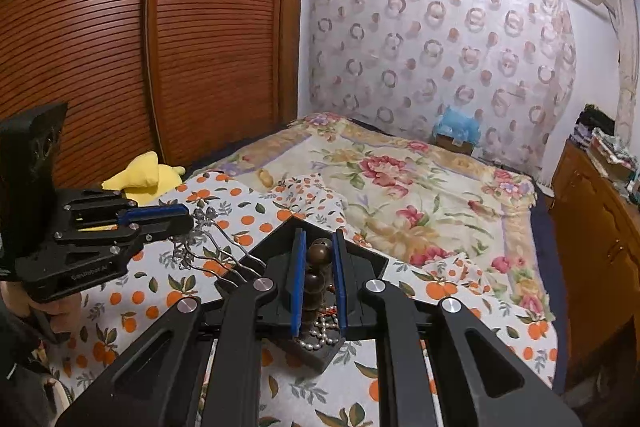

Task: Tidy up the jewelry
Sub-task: 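Lower the silver chain into the black box with left tool while right tool carries beads over it, then open both tools over the black box to release the chain and beads, then move left tool to the gold ring while right tool reaches the pearl strand, then grasp the gold ring with left tool while right tool grasps the pearl strand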

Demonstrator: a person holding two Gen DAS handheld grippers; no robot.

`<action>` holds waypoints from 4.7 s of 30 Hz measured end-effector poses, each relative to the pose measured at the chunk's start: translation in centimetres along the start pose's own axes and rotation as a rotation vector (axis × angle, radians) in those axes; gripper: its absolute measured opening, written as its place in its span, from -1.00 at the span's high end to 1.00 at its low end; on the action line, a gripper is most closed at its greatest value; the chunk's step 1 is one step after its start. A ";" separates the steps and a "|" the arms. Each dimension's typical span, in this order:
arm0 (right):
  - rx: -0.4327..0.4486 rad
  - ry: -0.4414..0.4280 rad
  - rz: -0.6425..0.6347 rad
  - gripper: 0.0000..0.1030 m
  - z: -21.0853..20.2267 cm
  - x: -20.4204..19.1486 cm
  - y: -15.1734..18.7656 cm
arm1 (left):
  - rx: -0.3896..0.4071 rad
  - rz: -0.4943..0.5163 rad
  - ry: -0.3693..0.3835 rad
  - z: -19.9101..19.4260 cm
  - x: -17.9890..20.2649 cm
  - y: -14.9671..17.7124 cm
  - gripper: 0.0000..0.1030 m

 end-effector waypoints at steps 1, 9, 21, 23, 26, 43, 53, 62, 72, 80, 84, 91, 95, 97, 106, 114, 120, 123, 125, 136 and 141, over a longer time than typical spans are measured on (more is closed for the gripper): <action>-0.006 0.002 0.002 0.72 0.4 0.1 0.2 | -0.004 0.000 -0.003 0.2 -0.1 0.0 0.86; -0.045 -0.009 0.059 0.71 3.2 1.1 1.7 | -0.022 0.024 -0.009 1.3 -0.7 -1.0 0.86; -0.038 0.000 0.118 0.58 3.9 2.6 2.3 | -0.041 0.042 0.006 3.4 0.1 -1.6 0.86; -0.037 0.012 0.118 0.58 3.8 3.0 2.5 | -0.045 0.045 0.013 3.7 0.4 -1.6 0.86; -0.042 0.033 0.133 0.58 3.5 4.1 3.1 | -0.056 0.049 0.028 4.6 1.0 -1.6 0.86; -0.084 0.079 0.169 0.57 2.5 5.8 6.6 | -0.165 0.053 0.116 6.9 3.6 0.2 0.65; -0.085 0.068 0.187 0.58 -0.5 3.5 9.0 | -0.160 0.075 0.124 2.8 4.4 3.0 0.47; -0.131 0.044 0.195 0.57 -2.4 0.4 13.5 | -0.198 0.068 0.118 0.0 5.2 8.0 0.47; -0.156 0.018 0.199 0.51 -4.7 -2.8 17.4 | -0.197 0.066 0.103 -3.4 6.2 10.3 0.47; -0.214 -0.012 0.181 0.22 -4.4 -4.9 19.0 | -0.199 0.072 0.084 -4.4 6.0 11.1 0.37; -0.265 0.002 0.139 0.22 -3.5 -5.7 19.5 | -0.216 0.083 0.091 -4.6 6.0 11.5 0.31; -0.283 0.029 0.161 0.22 -3.3 -4.6 19.6 | -0.236 0.178 0.080 -4.6 6.1 11.4 0.19; -0.293 0.090 0.150 0.23 -3.3 -3.2 19.9 | -0.254 0.166 0.099 -4.0 5.8 11.2 0.19; -0.293 0.102 0.160 0.28 -3.4 -2.5 19.9 | -0.263 0.154 0.111 -3.5 6.0 11.3 0.19; -0.284 0.093 0.161 0.28 -3.3 -2.4 20.0 | -0.328 0.163 0.131 -0.4 7.7 13.1 0.18; -0.283 0.092 0.162 0.28 -3.3 -2.4 20.0 | -0.351 0.179 0.128 1.1 8.1 13.5 0.18; -0.283 0.094 0.160 0.28 -3.3 -2.3 20.0 | -0.339 0.202 0.117 1.5 8.6 13.4 0.19; -0.283 0.095 0.159 0.28 -3.3 -2.4 20.0 | -0.331 0.218 0.123 1.5 8.9 13.4 0.54; -0.283 0.097 0.157 0.28 -3.3 -2.3 20.0 | -0.327 0.233 0.118 1.4 9.1 13.4 0.54; -0.297 0.045 0.105 0.71 -3.5 -4.1 20.0 | -0.271 0.173 0.082 0.0 7.4 12.1 0.54; -0.276 0.028 0.092 0.83 -3.8 -4.8 19.3 | -0.232 0.146 0.084 -1.0 6.8 11.0 0.54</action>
Point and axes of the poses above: each gripper's, at about its wrist camera, not at the fingertips, and z roughly the way its jaws point, x to its right, y to its underside, the point moved 8 cm from there along z, roughly the way its jaws point, and after that the axes turned 3 degrees about z, right-handed, at the moved point
